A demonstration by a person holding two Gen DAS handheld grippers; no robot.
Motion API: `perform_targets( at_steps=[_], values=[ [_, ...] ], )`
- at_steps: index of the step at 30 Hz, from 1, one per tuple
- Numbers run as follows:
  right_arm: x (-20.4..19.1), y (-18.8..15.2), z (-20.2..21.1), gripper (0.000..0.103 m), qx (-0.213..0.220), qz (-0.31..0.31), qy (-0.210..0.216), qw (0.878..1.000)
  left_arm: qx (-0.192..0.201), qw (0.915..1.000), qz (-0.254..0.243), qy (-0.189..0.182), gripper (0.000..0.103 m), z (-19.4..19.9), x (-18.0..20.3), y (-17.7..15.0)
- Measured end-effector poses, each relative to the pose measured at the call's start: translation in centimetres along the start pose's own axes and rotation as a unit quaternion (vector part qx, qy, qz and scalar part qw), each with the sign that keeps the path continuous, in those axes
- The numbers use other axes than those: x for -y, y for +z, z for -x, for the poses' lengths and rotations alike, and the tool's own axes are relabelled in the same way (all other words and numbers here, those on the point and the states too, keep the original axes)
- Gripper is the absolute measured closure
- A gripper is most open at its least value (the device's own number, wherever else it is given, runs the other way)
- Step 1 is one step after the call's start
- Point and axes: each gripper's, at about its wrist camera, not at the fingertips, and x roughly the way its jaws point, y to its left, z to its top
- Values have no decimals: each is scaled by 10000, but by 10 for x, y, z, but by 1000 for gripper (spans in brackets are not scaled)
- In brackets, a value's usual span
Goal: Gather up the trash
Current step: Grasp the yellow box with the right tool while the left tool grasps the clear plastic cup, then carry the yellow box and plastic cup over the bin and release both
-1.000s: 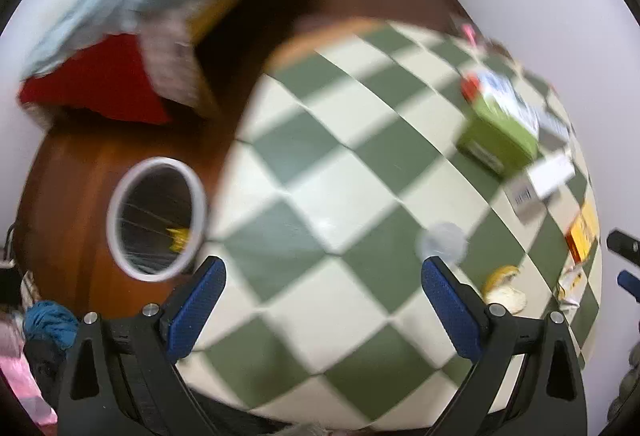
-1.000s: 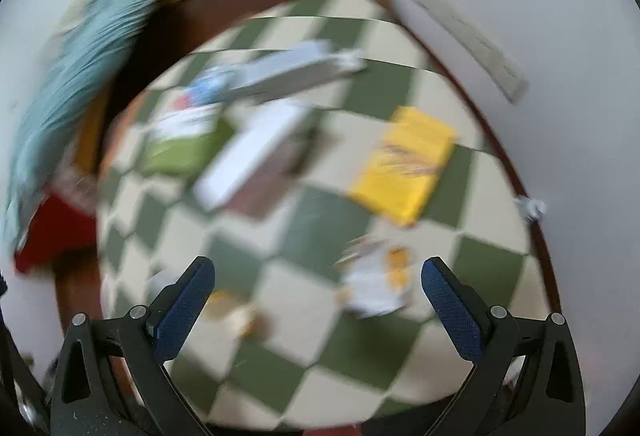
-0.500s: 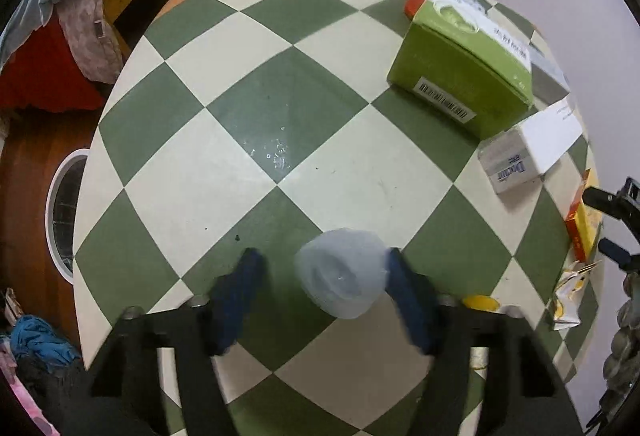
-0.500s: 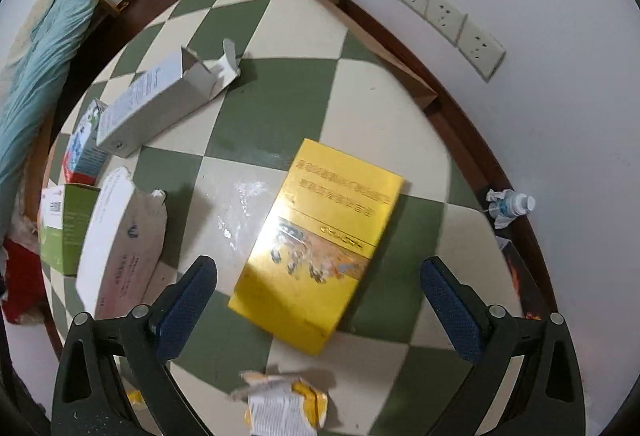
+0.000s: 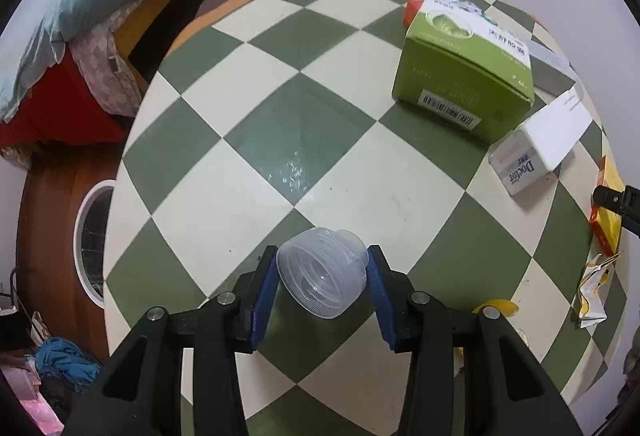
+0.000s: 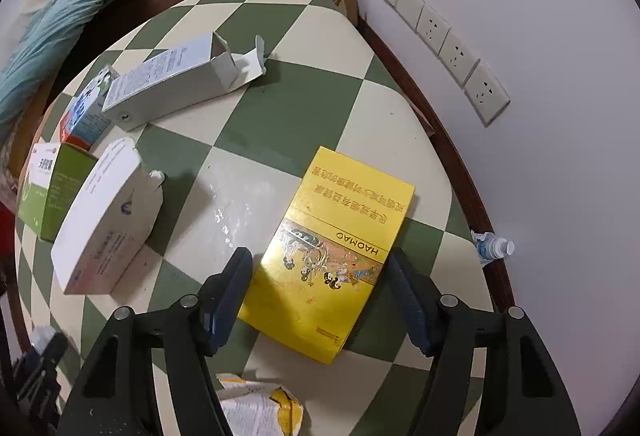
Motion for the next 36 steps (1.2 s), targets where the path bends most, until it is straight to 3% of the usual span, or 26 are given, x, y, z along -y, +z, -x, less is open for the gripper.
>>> perform_targets(
  at_steps=[11,20,29,36],
  values=[
    [-17,-11,70,38,690,386,524,9955,733,9972,-126,107,63,64,-17,16],
    [-67,-24,153,39,1253,893,1321,9792,1412,9899,88,103,63,130,-58,35],
    [-169,-57,208,39,1454,1601,2181,9517,1830,9810,519,381,63,179,-135,27],
    [-285,-100,204,39,1095,2391,2683,9267,1754,9759,983,849,63,181,-225,7]
  ],
)
